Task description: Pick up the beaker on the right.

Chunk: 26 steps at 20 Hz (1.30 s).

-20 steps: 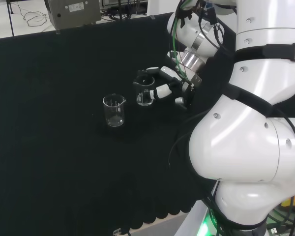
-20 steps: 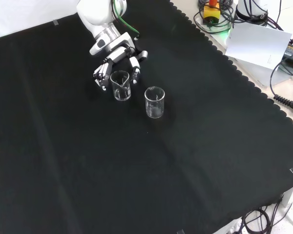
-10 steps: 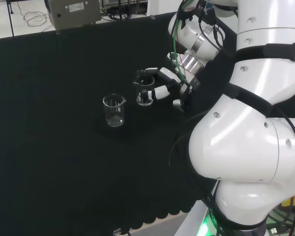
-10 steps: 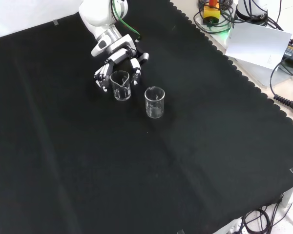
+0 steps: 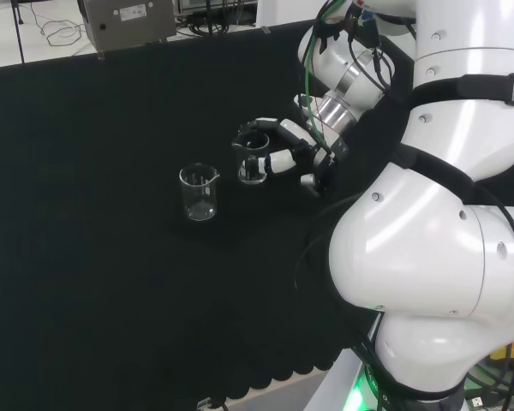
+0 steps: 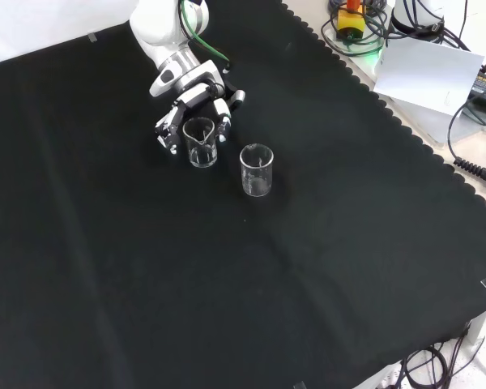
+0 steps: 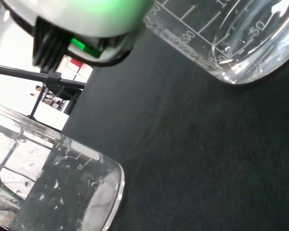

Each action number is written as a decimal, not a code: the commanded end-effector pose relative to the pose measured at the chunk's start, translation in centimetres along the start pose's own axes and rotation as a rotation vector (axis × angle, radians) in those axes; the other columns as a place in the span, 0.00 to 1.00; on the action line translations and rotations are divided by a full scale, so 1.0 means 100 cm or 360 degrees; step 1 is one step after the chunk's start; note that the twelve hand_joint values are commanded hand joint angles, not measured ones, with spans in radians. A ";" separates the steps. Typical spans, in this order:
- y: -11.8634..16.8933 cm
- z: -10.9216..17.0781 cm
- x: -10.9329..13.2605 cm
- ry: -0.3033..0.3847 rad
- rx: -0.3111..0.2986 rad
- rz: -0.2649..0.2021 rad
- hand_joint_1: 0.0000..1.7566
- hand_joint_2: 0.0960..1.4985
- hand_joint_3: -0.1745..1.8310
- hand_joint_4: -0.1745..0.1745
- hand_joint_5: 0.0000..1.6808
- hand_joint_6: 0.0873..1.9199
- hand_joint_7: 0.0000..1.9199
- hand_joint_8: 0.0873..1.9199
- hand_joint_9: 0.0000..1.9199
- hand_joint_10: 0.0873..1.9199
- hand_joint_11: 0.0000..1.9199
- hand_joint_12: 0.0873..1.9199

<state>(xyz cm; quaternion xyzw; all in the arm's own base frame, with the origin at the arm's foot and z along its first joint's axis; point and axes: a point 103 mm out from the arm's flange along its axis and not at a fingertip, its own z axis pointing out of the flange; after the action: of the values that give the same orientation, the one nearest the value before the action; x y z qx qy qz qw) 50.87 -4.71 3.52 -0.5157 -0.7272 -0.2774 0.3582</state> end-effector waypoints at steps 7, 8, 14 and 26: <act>0.006 0.004 -0.001 0.0009 0.0018 0.0054 0.71 0.31 0.49 0.40 0.42 0.51 0.38 0.38 0.44 0.27 0.19 0.67; 0.007 0.004 0.000 0.0014 0.0004 0.0062 0.72 0.32 0.50 0.42 0.45 0.53 0.39 0.39 0.45 0.27 0.20 0.66; 0.007 -0.017 0.013 -0.0008 -0.0200 0.0089 0.80 0.38 0.46 0.04 0.63 0.51 0.63 0.45 0.62 0.37 0.47 0.48; -0.007 -0.056 0.056 -0.0359 -0.0076 0.0047 0.82 0.27 0.54 0.00 0.72 0.36 0.70 0.31 0.80 0.21 0.61 0.36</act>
<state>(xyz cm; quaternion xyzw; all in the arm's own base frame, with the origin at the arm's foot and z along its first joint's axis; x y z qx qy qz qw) 51.94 -6.11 9.47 -0.5553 -0.7253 -0.2810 0.2943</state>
